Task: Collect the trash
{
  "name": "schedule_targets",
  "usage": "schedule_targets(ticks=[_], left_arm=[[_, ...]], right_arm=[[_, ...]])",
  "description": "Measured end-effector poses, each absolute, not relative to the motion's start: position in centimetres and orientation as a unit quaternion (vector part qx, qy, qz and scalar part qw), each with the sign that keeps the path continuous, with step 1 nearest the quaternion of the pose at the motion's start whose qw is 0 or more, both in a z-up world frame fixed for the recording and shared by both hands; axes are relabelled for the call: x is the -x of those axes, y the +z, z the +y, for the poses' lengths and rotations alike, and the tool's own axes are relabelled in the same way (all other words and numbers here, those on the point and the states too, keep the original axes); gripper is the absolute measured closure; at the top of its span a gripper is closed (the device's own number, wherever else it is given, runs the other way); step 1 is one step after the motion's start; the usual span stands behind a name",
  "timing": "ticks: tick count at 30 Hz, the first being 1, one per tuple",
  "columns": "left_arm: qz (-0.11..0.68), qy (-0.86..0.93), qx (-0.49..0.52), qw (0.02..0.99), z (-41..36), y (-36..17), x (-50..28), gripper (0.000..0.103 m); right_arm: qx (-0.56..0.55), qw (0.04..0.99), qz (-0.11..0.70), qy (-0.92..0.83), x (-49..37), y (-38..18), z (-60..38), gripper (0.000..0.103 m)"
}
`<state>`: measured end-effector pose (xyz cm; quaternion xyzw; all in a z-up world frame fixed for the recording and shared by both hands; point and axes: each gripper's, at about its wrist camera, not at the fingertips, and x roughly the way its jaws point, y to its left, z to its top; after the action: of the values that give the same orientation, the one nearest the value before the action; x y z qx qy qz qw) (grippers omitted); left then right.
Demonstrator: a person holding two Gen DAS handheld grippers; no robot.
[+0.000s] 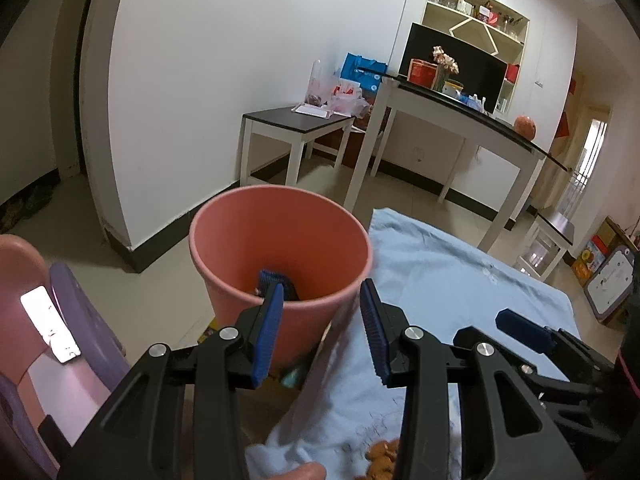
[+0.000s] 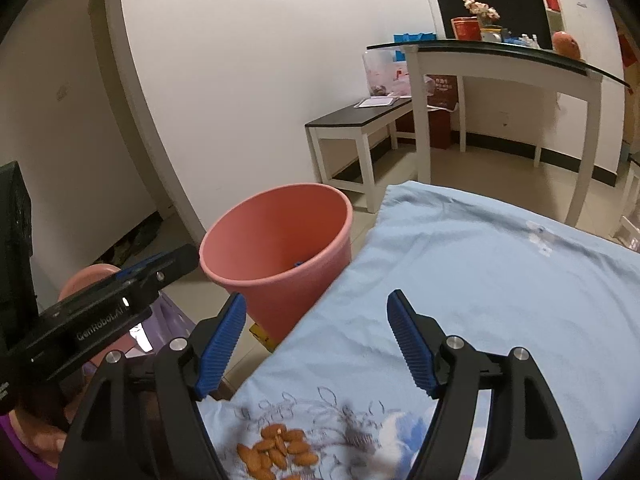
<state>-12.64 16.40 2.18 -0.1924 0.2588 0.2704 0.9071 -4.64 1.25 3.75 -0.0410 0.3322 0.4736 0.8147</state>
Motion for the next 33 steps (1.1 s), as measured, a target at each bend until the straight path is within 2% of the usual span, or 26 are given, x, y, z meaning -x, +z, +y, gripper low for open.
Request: schedule_targets(ticks=[33], left_arm=[[0.256,0.269,0.189,0.909,13.3,2.6,15.1,0.062]], right_arm=[[0.027,0.85,0.285,0.442,7.3,5.5,-2.6,0.029]])
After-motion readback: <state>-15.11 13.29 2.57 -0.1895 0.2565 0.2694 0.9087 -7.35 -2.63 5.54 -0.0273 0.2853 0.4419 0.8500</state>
